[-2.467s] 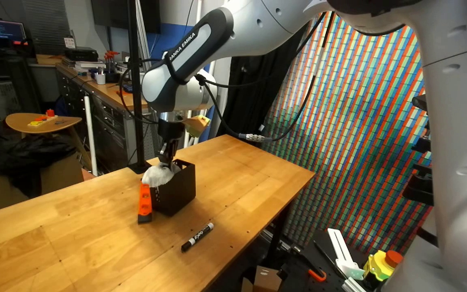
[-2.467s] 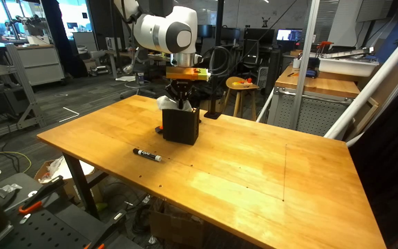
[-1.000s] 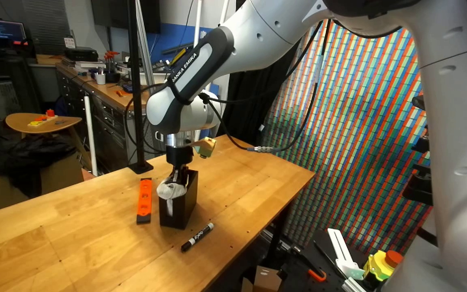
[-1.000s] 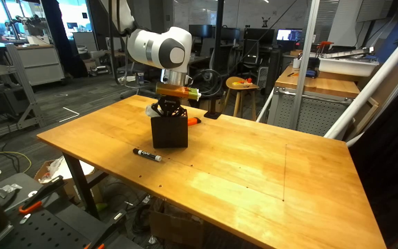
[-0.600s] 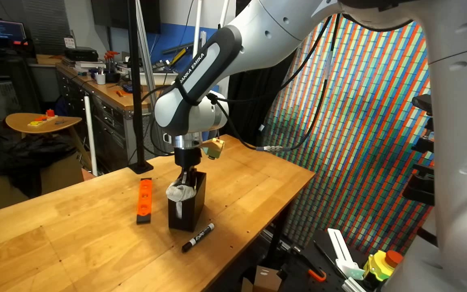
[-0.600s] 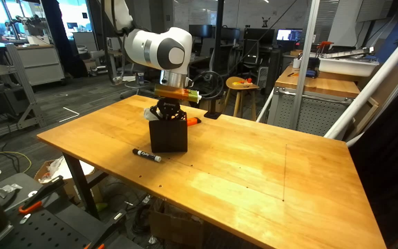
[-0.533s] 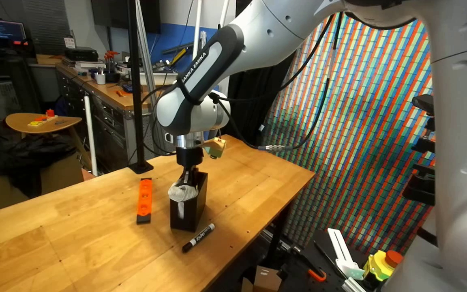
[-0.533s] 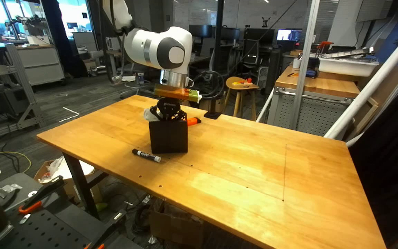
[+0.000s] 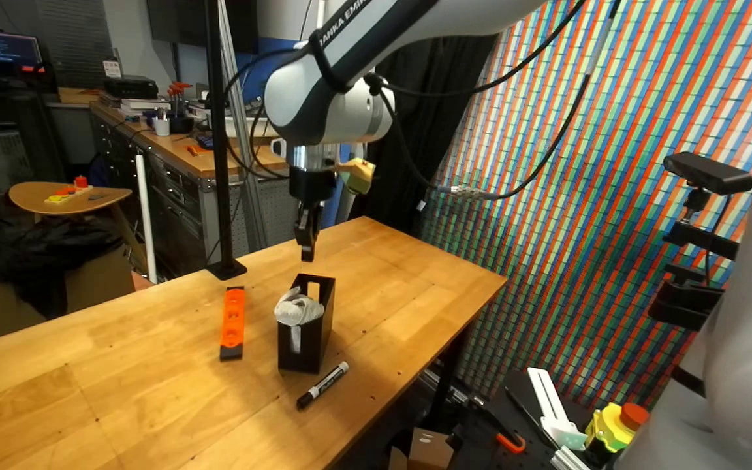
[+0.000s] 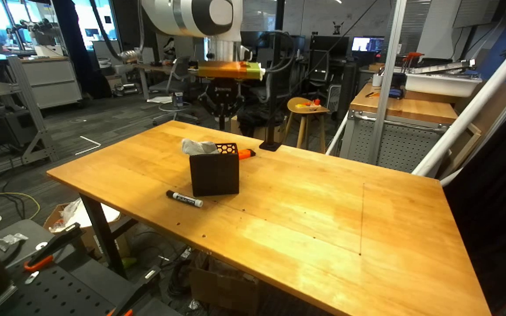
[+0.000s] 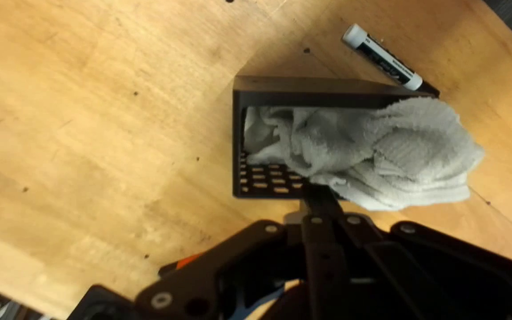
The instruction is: Put the white towel inside the black holder
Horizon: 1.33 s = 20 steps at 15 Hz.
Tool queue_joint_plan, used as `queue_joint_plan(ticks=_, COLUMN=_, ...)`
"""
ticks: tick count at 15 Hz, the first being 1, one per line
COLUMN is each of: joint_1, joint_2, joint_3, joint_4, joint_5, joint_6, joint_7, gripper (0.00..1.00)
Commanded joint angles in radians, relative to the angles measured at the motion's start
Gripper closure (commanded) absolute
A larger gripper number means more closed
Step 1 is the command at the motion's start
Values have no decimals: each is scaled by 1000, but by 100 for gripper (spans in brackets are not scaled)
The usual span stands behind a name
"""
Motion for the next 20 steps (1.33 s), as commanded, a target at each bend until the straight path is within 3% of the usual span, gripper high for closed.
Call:
queue_joint_plan(ticks=1, joint_1=37, joint_2=-142, joint_3=-19, joint_4=-31, joint_5=-23, joint_6=-13, joint_7=17, gripper=100)
queue_joint_plan(ticks=10, joint_1=116, joint_2=-317, joint_3=-15, joint_4=-186, joint_5=-42, joint_6=-20, joint_7=155, gripper=100)
queue_joint_plan(ticks=20, joint_1=210, joint_2=-318, joint_3=8, joint_4=-233, joint_5=-21, joint_6=-28, joint_7=297, gripper=100)
